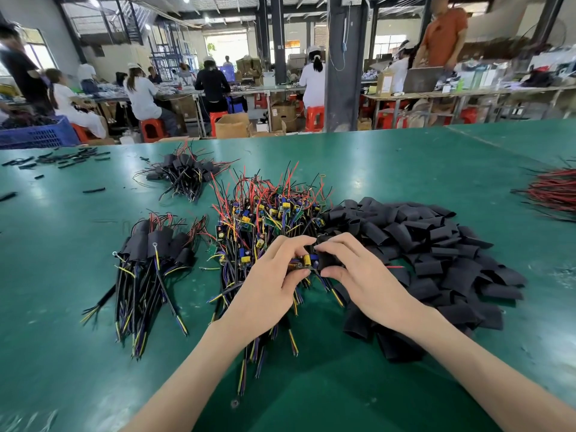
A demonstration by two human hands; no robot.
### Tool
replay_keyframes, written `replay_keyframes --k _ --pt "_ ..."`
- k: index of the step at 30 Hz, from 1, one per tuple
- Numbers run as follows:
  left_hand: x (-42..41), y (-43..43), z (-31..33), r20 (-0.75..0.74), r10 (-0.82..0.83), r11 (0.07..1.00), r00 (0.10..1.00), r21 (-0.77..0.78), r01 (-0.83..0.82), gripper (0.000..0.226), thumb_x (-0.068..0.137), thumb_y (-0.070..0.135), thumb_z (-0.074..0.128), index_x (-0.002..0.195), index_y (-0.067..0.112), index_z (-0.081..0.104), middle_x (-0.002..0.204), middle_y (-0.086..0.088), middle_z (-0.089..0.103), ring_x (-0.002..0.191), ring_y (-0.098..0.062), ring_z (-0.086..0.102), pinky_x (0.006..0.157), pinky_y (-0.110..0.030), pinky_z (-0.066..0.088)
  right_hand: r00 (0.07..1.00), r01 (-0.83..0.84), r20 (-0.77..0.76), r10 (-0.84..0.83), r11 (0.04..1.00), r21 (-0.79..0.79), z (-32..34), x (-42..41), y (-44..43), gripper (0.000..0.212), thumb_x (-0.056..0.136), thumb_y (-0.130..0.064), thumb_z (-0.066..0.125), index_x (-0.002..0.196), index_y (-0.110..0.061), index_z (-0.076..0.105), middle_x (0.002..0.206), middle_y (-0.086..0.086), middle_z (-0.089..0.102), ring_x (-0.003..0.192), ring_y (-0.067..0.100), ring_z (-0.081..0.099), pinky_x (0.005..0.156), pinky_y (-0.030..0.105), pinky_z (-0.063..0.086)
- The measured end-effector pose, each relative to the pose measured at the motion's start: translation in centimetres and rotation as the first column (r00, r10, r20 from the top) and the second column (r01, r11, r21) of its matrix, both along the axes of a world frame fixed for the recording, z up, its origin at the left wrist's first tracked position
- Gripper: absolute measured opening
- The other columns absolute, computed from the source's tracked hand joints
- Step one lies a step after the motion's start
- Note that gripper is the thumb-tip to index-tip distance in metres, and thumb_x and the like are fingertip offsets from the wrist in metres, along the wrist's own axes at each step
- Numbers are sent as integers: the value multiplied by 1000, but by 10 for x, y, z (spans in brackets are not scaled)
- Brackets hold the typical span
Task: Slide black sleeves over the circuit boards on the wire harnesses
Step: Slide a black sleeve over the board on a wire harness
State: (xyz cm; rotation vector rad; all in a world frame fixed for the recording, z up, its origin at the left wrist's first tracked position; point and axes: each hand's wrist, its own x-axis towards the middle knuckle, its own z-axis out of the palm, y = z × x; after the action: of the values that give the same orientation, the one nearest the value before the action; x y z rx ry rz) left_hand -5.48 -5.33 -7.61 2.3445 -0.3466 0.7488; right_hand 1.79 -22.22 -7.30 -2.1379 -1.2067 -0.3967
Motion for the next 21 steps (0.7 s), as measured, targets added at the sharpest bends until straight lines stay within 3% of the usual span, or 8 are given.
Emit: replay_keyframes --k 6,10,12,15,18,21 --pt "0 -2 0 -43 26 995 999 -96 -30 48 85 3 66 125 23 53 102 10 59 98 6 54 90 -4 37 993 9 115 0 997 -75 3 -7 1 33 89 -16 61 120 -3 57 114 9 54 85 30 59 76 43 49" --pt "0 -2 1 -19 -22 996 1000 -88 20 56 83 5 69 125 34 46 106 13 56 97 2 54 90 -7 38 996 7 93 -2 999 -54 6 -9 2 32 90 -14 59 121 -3 57 115 10 54 85 29 60 77 40 48" --pt "0 0 1 -2 -15 997 1000 -79 15 56 83 6 68 128 30 45 109 8 55 95 -2 54 89 -8 38 995 19 96 -13 998 -53 7 -9 1 33 89 -12 61 120 -1 57 115 12 54 87 29 60 78 40 48" --pt "2 2 2 -15 45 992 999 -119 -46 51 84 3 66 127 22 48 99 7 58 88 -4 55 86 -12 39 993 47 108 -38 995 -84 9 -9 1 32 88 -12 63 117 1 59 113 14 55 87 30 61 78 35 46" --pt "3 -1 3 -65 42 975 997 -215 -55 52 82 -1 67 119 30 48 85 13 61 84 -6 59 86 -16 43 973 52 230 -22 991 -125 12 -13 1 29 76 -4 74 102 6 65 102 14 63 84 26 65 71 24 44" --pt "2 -4 3 -91 16 957 996 -288 -42 56 79 -2 69 114 36 49 83 16 62 84 -9 62 87 -21 47 957 40 290 0 990 -132 11 -13 1 30 69 -2 79 96 5 67 99 11 65 82 23 64 67 22 44"
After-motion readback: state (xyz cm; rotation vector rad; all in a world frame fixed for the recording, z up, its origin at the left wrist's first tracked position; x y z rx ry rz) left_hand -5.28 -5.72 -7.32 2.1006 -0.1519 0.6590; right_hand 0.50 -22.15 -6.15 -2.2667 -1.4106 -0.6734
